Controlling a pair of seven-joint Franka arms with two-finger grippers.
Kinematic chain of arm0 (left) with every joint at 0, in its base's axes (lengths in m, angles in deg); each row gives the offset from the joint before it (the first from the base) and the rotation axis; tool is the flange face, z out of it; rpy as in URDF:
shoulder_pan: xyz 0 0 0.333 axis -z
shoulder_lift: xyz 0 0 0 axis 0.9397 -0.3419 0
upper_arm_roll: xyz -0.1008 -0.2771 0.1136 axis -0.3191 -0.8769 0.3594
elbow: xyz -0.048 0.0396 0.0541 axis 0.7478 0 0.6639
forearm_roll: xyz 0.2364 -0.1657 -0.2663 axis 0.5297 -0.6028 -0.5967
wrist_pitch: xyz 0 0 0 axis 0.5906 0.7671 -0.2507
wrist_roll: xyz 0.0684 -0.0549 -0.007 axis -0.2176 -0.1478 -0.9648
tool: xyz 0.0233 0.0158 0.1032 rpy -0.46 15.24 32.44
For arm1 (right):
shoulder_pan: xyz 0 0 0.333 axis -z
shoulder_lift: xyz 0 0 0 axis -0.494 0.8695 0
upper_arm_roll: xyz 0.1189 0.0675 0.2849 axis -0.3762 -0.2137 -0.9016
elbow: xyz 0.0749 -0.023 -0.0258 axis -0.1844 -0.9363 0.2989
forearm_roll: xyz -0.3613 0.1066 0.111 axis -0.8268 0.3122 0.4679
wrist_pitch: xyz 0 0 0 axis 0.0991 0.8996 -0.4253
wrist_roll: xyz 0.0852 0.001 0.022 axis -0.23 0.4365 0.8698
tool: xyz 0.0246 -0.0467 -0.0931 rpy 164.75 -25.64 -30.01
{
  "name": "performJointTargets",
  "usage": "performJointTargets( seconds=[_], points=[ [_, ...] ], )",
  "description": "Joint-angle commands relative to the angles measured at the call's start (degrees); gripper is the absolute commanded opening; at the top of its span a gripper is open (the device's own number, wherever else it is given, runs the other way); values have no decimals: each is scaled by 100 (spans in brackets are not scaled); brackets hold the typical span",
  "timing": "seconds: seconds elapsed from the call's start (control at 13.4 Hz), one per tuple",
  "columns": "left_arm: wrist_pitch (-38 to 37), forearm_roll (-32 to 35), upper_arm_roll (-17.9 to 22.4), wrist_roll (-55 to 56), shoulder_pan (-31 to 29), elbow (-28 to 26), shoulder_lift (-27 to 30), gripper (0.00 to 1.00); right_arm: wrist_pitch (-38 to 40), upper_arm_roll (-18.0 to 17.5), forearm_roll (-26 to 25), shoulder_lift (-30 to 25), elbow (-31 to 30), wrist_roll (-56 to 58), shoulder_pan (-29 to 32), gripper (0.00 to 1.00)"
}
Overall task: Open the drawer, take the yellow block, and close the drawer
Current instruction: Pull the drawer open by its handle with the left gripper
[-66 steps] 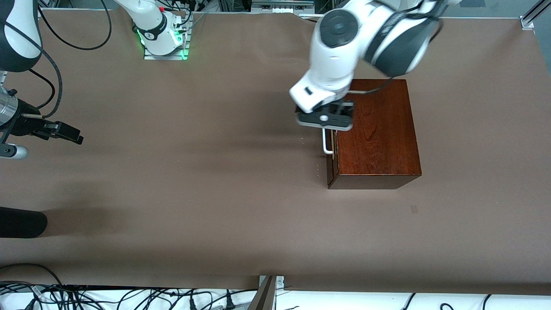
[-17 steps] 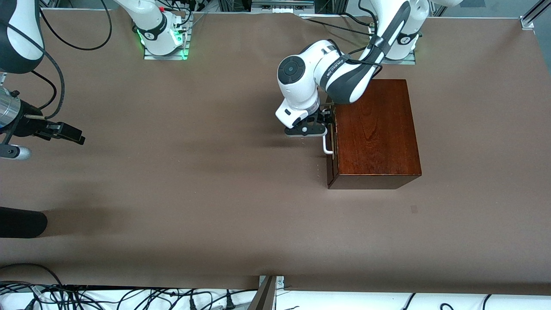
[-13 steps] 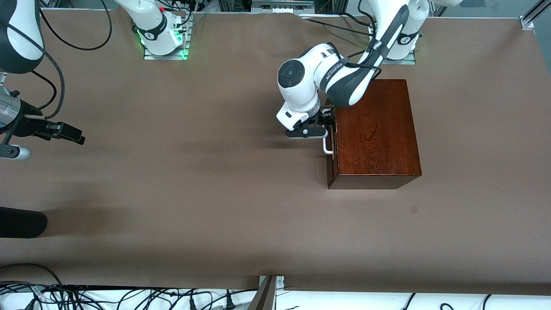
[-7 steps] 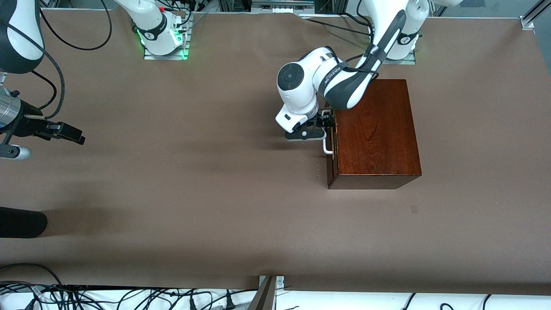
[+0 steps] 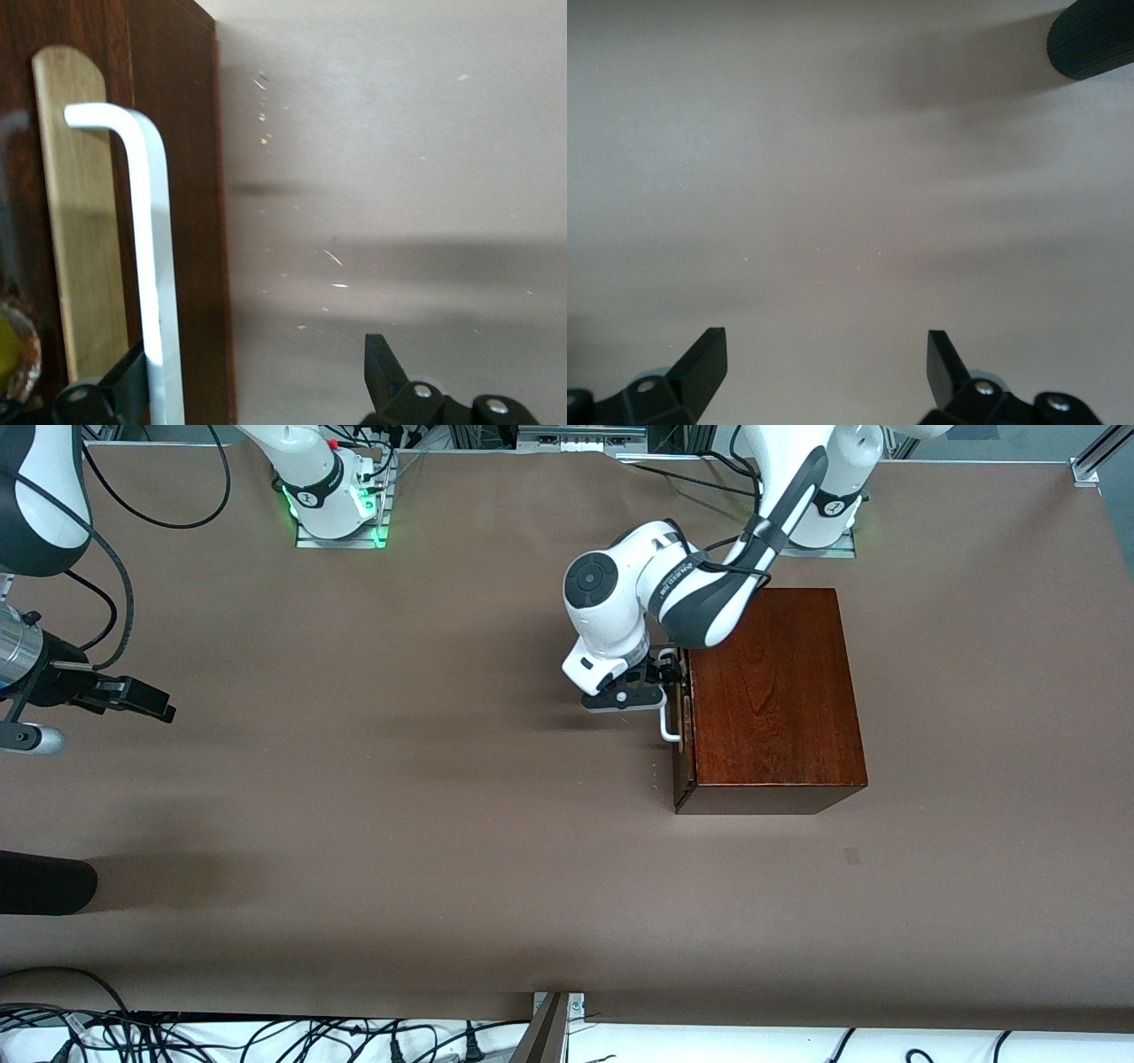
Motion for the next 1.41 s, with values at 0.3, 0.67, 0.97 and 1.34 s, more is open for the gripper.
performJointTargets(
  seconds=[0.3, 0.67, 0.97, 1.34],
  points=[
    [31, 74, 47, 340, 528, 744, -460, 100, 34, -3, 116, 26, 34, 97, 11, 100],
    [22, 39, 371, 490, 1125, 1192, -741, 100, 34, -3, 116, 26, 34, 97, 11, 100],
    [22, -224, 547, 498, 1424, 1605, -995, 100, 34, -3, 116, 26, 34, 97, 11, 100],
    [39, -348, 785, 472, 1811, 2027, -1233, 100, 34, -3, 116, 26, 43, 97, 11, 100]
  ],
)
